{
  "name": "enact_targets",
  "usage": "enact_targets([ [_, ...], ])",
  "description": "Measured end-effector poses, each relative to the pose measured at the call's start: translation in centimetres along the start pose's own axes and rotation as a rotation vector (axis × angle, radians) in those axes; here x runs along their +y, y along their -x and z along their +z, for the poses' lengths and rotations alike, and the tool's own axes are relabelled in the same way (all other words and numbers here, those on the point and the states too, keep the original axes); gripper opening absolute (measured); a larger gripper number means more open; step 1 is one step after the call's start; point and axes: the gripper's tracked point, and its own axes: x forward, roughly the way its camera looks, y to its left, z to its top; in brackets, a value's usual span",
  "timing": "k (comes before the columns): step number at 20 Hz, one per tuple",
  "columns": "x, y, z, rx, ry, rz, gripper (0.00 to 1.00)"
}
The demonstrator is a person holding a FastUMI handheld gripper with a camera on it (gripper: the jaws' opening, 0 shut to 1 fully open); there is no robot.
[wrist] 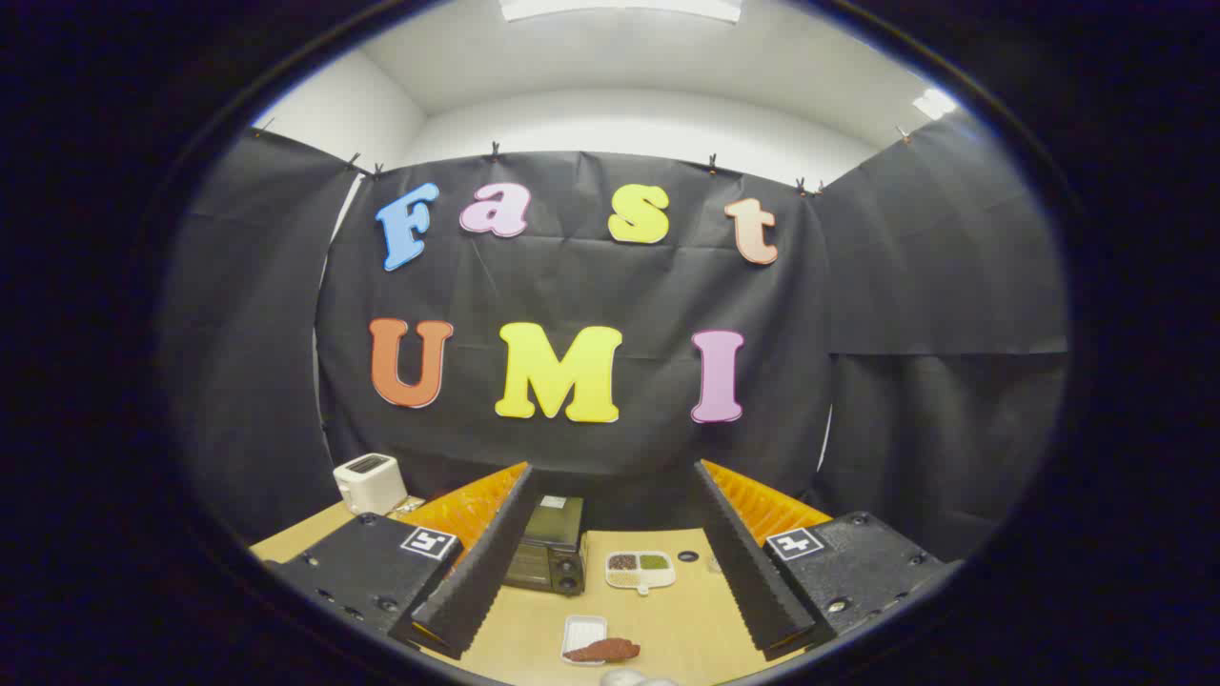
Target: Open the toaster oven, put the food inside, and close the toaster oven door.
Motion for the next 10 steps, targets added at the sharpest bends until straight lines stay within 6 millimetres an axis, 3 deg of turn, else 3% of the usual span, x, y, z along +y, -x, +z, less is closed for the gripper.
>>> enact_targets([
  [6, 1.2, -0.5, 0.6, -0.005, 0.025, 0.008, 1.00],
  [10, 1.6, -1.1, 0.0, 0.014, 0.002, 0.010, 1.00],
])
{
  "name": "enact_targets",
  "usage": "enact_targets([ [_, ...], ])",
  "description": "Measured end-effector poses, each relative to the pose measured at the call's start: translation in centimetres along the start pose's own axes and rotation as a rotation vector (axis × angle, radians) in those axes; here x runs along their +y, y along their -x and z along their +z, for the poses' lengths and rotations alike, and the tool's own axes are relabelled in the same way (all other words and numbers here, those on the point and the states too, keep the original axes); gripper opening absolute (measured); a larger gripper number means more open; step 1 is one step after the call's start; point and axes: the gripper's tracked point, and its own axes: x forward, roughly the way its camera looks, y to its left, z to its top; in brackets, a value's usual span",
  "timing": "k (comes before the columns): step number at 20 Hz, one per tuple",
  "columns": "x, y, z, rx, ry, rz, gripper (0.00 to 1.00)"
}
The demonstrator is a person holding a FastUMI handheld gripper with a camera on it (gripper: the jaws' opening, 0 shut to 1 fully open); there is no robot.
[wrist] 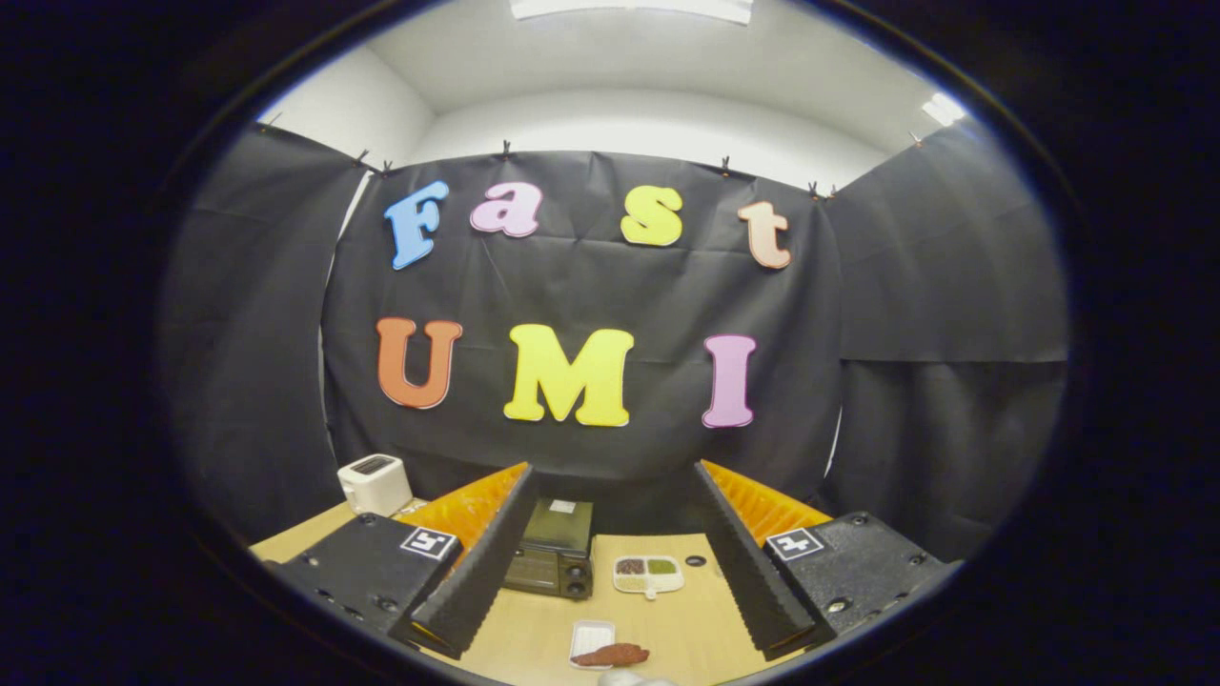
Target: Open the toaster oven, put the food inside, and close the toaster oven door.
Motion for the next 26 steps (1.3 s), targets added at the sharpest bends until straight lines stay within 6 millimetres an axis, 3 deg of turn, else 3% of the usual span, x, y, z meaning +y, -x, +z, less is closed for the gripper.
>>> enact_targets([
  [4, 0.1, -0.6, -0.8, 0.012, -0.005, -0.018, 1.00],
  [10, 2.3, -3.6, -5.0, 0.073, -0.002, -0.039, 1.00],
  [15, 7.1, -8.0, -9.5, 0.104, -0.005, -0.004, 1.00],
  [22, 15.2, -16.1, -17.0, 0.157, 0.008, 0.064, 1.00],
  [26, 18.7, -20.4, -21.5, 0.215, -0.004, 0.075, 1.00],
])
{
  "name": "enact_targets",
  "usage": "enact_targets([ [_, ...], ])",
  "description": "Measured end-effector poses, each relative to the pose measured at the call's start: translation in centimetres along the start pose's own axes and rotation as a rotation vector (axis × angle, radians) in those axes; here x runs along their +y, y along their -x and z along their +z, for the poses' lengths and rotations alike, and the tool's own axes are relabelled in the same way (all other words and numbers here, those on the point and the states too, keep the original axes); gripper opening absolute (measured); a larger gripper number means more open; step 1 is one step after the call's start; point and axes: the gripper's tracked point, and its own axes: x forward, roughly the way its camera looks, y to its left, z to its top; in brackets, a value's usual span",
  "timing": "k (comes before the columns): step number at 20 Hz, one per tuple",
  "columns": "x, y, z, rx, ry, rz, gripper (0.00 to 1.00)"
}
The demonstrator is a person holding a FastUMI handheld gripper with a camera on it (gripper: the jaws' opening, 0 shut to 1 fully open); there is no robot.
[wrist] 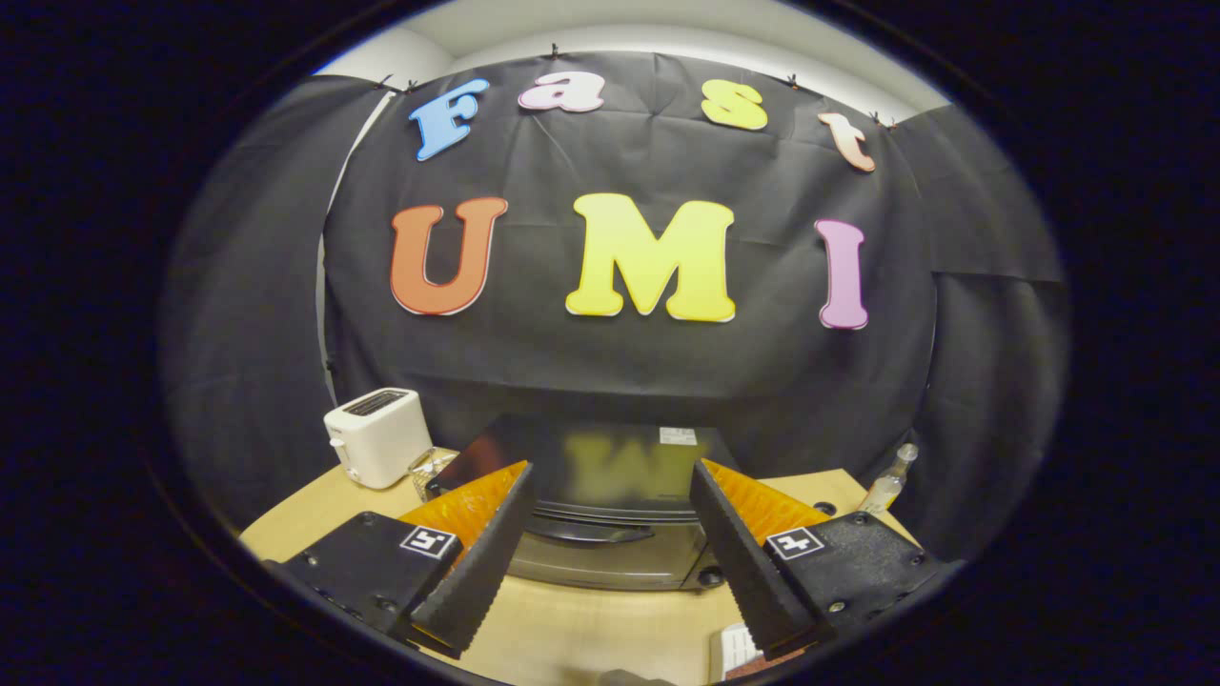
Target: Open the toaster oven, put the food inside, and close the toaster oven door.
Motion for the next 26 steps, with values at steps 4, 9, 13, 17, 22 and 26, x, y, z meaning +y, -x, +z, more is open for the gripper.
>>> enact_targets([
  [4, 1.8, -4.6, -3.4, 0.063, 0.019, -0.012, 1.00],
  [9, 1.9, -6.6, -5.9, 0.113, -0.018, -0.034, 1.00],
  [13, 2.1, -5.6, -6.8, 0.158, -0.072, -0.010, 1.00],
  [17, 2.2, -3.5, -7.7, 0.192, -0.056, -0.007, 1.00],
  [22, 2.4, 0.0, -10.2, 0.240, -0.064, -0.012, 1.00],
  [26, 2.5, 2.7, -13.0, 0.292, -0.046, -0.011, 1.00],
])
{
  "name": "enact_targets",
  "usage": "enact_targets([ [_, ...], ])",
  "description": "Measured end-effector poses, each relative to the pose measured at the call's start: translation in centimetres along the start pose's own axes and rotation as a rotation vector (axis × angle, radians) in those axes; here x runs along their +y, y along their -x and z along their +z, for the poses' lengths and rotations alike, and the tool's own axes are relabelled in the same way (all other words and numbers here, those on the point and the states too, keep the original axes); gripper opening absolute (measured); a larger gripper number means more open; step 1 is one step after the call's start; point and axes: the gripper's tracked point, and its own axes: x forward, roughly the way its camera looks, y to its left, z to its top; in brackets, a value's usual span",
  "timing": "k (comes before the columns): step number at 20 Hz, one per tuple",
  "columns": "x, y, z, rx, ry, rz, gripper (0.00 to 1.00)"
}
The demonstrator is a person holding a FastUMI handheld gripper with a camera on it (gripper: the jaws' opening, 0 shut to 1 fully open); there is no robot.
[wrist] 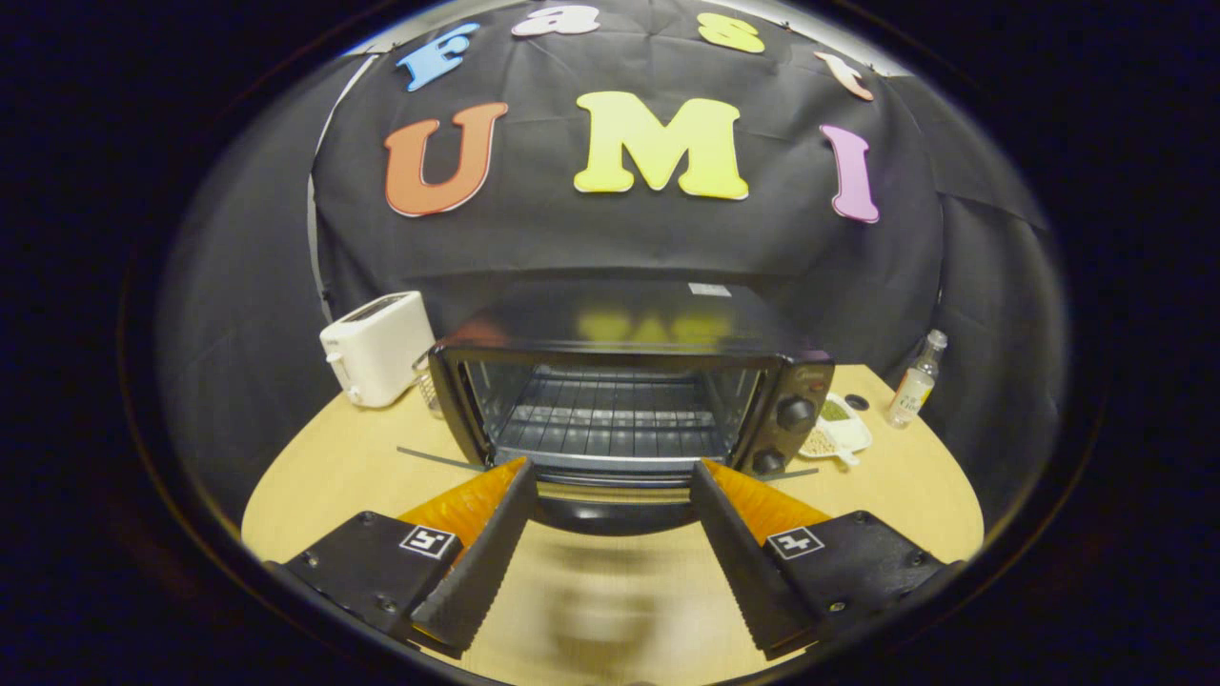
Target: Open the toaster oven, put the food inside, and close the toaster oven door.
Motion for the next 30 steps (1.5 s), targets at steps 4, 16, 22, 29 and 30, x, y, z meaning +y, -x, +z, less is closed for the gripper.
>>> enact_targets([
  [4, 0.0, 0.9, -3.0, 0.060, -0.028, 0.022, 1.00],
  [16, -0.4, 0.9, -10.6, 0.249, -0.010, 0.039, 1.00],
  [22, -0.7, -0.3, -14.0, 0.351, -0.022, 0.053, 0.99],
  [29, -1.5, 0.9, -13.1, 0.338, 0.009, 0.108, 0.99],
  [30, -2.2, 1.3, -12.5, 0.327, 0.008, 0.115, 0.99],
])
